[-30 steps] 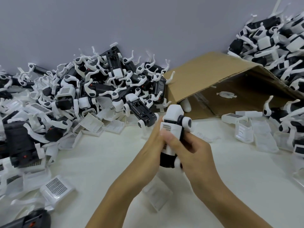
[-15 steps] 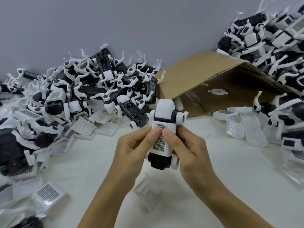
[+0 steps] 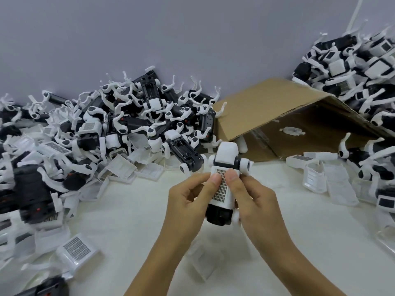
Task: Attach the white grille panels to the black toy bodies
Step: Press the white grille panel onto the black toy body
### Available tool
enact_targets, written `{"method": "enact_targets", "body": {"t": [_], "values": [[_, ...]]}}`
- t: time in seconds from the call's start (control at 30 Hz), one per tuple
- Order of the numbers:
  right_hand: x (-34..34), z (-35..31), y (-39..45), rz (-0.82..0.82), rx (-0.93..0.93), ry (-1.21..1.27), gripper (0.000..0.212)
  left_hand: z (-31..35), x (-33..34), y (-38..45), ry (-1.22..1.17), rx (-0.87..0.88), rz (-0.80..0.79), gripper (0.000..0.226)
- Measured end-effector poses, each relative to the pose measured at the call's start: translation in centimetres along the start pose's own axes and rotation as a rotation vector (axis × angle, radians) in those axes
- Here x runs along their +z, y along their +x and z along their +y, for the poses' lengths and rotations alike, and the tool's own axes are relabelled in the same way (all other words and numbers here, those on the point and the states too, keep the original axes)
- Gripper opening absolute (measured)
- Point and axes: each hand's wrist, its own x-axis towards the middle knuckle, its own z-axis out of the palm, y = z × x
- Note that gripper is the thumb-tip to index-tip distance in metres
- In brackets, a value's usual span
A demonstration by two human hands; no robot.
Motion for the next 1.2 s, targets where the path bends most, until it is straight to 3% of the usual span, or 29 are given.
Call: {"method": "enact_targets", "body": {"t": [0.1, 0.2, 0.27, 0.37, 0.47, 0.53, 0.63, 0.73, 0.83, 0.9, 0.97, 1.03, 1.2], "values": [[-0.1, 0.2, 0.3, -0.039, 0.065, -0.089, 0.020, 1.8, 0.0, -0.8, -0.091, -0.026, 0.072, 0.053], [-0.4, 0.4, 0.3, 0.014, 0.061, -0.147, 0.006, 3.9, -0.4, -1.2, -0.135, -0.006, 0.124, 0.040], [-0.7, 0.4, 0.7, 0.187, 0.036, -0.198, 0.017, 4.5, -1.3, -0.9, -0.170, 0.001, 0.225, 0.022], [-1.6, -0.2, 1.2, 0.403, -0.067, -0.324, 0.042, 4.5, -3.8, 0.0, -0.241, 0.013, 0.461, 0.016], [-2.1, -1.7, 1.3, 0.246, -0.334, -0.592, 0.041, 3.7, -5.8, 1.1, -0.080, -0.047, 0.476, 0.014], [-3.0, -2.9, 1.2, 0.108, -0.630, -0.833, 0.042, 2.7, -5.9, 1.9, 0.079, -0.122, 0.369, 0.037], [-6.1, -6.0, 1.7, 0.004, -1.092, -1.070, 0.022, 2.1, -5.1, 3.0, 0.248, -0.189, 0.199, 0.068], [-10.2, -11.0, 2.8, 0.031, -1.360, -1.200, 0.027, 1.7, -4.5, 3.2, 0.354, -0.150, 0.145, 0.063], [-14.0, -17.7, 5.5, 0.083, -1.489, -1.368, 0.025, 1.6, -4.6, 3.3, 0.134, -0.115, 0.173, 0.048], [-16.2, -22.7, 9.0, 0.255, -1.336, -1.457, 0.029, 1.5, -4.4, 3.4, -0.007, -0.079, 0.230, 0.019], [-17.7, -26.9, 12.5, 0.469, -0.866, -1.481, 0.049, 1.3, -4.4, 3.5, -0.120, -0.067, 0.301, 0.016], [-19.0, -28.0, 14.3, 0.576, -0.463, -1.464, 0.055, 0.6, -4.4, 3.7, -0.213, -0.103, 0.383, 0.016], [-16.7, -19.6, 11.5, 0.311, -0.288, -1.323, 0.024, 0.4, -5.4, 4.2, -0.465, -0.180, 0.612, 0.036]]}}
